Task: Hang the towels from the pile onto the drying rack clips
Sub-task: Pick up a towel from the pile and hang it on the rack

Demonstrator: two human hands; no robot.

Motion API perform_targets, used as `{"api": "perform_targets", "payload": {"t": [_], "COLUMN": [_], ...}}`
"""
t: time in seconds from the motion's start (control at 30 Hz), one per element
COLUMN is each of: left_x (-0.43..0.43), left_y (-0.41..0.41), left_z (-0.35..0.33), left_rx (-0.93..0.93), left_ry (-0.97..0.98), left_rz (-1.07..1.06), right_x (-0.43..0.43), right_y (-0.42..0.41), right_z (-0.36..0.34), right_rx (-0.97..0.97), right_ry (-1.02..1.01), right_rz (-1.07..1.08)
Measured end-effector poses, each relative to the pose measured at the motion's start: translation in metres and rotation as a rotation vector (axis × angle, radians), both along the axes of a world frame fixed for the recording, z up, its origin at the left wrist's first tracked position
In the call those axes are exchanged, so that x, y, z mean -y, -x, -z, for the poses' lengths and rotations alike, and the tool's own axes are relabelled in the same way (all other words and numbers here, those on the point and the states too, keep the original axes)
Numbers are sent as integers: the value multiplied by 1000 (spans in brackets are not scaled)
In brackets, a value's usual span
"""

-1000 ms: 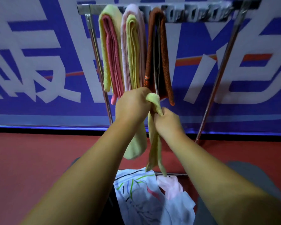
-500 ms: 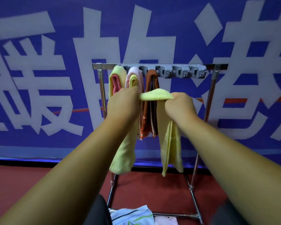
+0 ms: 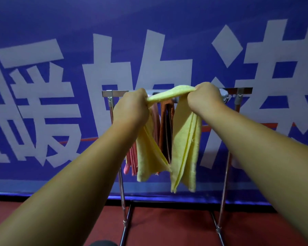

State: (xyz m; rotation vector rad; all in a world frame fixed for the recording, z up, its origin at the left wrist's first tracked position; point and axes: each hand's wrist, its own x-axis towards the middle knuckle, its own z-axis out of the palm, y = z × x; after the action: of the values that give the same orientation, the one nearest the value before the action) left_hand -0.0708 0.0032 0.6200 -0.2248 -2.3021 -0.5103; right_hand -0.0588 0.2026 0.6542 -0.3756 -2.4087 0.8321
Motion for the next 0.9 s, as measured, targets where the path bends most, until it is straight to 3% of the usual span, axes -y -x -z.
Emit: {"api": "perform_targets", "payload": {"t": [0.1, 0.3, 0.57, 0.9], "left_x": [-3, -15, -23, -46], "left_y": [16, 42, 75, 94], "left_z": [-11, -36, -48, -5], "left_rx": [-35, -68, 9, -53], "left_ry": [-31, -42, 34, 406], "left_rz": [24, 62, -98, -34], "right_x": [-6, -19, -15, -10], "right_y": [13, 31, 78, 103], "right_z": [-5, -16, -21, 12], "right_rx": [-11, -58, -10, 76], "right_ry": [-34, -51, -266, -626], "right_rz": [50, -74, -162, -127]}}
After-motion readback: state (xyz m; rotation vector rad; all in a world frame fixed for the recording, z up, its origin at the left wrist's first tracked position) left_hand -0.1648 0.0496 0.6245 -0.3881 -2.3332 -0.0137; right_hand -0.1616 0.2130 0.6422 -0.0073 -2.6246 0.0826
